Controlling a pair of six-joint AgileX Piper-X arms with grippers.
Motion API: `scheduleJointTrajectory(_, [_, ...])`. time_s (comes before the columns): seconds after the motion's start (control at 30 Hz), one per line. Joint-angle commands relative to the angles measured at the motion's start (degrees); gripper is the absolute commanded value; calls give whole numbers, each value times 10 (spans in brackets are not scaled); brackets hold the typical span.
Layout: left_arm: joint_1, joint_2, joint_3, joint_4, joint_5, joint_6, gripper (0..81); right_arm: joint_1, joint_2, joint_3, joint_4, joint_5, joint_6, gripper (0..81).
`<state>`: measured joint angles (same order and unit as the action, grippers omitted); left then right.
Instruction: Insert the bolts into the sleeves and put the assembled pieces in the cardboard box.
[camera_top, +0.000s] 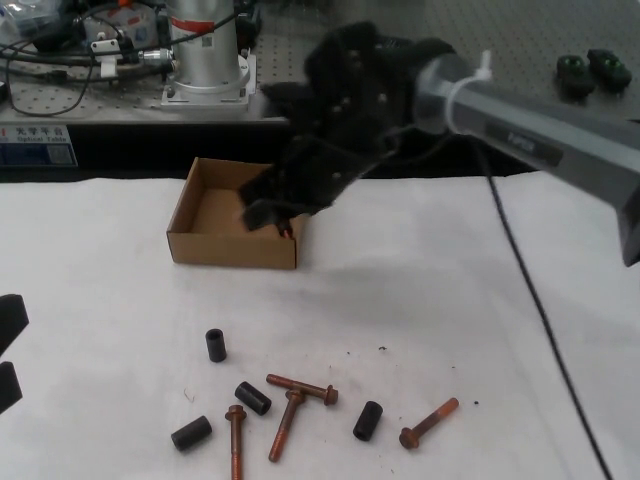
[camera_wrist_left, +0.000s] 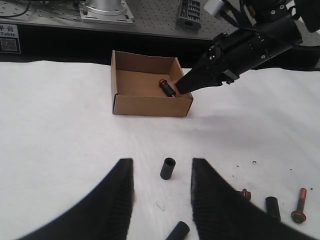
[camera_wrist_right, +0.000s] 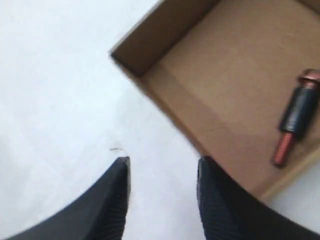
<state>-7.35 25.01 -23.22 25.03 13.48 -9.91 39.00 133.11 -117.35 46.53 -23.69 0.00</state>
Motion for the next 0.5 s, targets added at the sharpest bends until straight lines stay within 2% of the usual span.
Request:
scheduleJointTrajectory(0.0, [2, -4, -2, -3, 1, -5, 281, 25, -15, -7, 22, 14, -9, 323])
scheduleJointTrajectory(0.13, [2, -4, -2, -3, 1, -5, 281, 52, -14, -7, 63, 36, -9, 326])
scheduleJointTrajectory(0.3, [2, -4, -2, -3, -3, -5, 281, 69, -14, -7, 110, 98, -11, 326])
scheduleJointTrajectory(0.47, [2, -4, -2, -3, -3, -5, 281, 75, -14, -7, 116, 103, -9, 326])
